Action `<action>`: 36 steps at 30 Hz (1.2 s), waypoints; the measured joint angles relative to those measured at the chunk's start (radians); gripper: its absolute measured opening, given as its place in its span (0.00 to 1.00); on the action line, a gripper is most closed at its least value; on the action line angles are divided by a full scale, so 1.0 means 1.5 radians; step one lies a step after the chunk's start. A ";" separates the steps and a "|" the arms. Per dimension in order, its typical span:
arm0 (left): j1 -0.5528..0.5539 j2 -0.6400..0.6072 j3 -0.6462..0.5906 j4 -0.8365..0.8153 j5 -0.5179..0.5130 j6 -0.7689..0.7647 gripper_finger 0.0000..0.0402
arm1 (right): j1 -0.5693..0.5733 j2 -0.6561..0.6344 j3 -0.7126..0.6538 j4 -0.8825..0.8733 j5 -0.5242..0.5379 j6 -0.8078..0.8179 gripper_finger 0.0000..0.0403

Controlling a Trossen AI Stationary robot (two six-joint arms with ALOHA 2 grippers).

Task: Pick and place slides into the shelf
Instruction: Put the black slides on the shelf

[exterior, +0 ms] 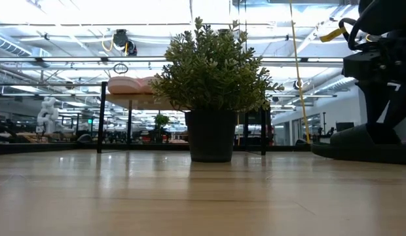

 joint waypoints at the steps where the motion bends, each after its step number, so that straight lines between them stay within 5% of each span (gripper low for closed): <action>1: 0.001 0.000 0.000 0.000 0.000 0.000 0.21 | -0.001 0.000 -0.001 0.000 0.000 0.001 0.31; 24: 0.004 0.000 0.000 0.000 0.001 0.003 0.21 | -0.026 0.036 0.000 0.040 -0.014 0.006 0.31; 36: 0.004 0.000 0.000 0.000 0.001 0.004 0.21 | -0.029 0.103 0.001 0.049 0.093 0.099 0.31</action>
